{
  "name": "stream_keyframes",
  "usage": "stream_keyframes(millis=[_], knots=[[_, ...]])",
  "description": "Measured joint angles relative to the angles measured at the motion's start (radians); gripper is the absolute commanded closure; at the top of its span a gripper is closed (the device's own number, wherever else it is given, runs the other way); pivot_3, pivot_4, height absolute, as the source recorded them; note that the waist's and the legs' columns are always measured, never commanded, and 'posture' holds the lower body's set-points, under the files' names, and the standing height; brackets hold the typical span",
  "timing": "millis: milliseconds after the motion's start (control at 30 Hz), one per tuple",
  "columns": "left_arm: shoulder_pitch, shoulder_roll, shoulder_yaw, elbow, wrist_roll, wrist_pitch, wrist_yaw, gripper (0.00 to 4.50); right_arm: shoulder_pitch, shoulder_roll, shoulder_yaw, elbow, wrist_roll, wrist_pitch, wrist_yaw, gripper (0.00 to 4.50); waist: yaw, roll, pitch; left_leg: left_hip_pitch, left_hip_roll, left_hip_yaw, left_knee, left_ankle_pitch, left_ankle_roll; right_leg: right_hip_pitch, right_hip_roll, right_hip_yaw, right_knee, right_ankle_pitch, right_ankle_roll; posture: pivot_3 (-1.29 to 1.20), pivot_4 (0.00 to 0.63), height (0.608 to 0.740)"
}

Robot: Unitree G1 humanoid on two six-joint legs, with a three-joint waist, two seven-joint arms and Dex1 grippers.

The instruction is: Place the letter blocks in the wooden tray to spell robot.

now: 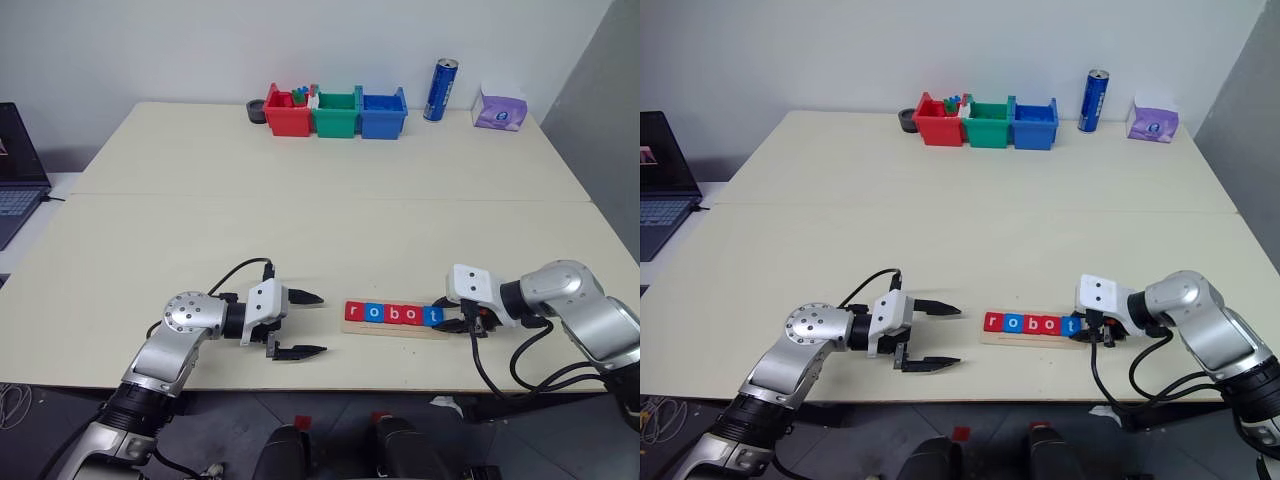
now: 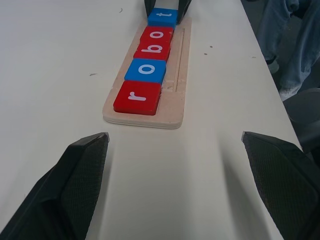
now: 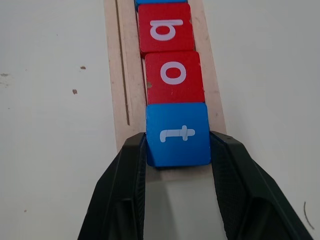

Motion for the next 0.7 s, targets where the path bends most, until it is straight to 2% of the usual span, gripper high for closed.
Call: stream_keyframes(millis=[533, 700], knots=[[0.003, 0.0, 0.0, -0.006, 0.0, 0.004, 0.006, 0.0, -0.038, 0.026, 0.009, 0.016, -0.011, 0.012, 0.028, 3.04, 0.0, 0.0, 0.0, 0.0, 0.0, 0.0, 0.0, 0.0, 0.0, 0.0, 0.0, 0.0, 0.0, 0.0, 0.0, 0.0, 0.15, 0.74], [0.003, 0.0, 0.0, -0.006, 0.0, 0.005, 0.007, 0.0, -0.04, 0.028, 0.009, 0.023, -0.015, 0.012, 0.028, 1.26, 0.0, 0.0, 0.0, 0.0, 0.0, 0.0, 0.0, 0.0, 0.0, 0.0, 0.0, 0.0, 0.0, 0.0, -0.001, 0.0, 0.15, 0.74]])
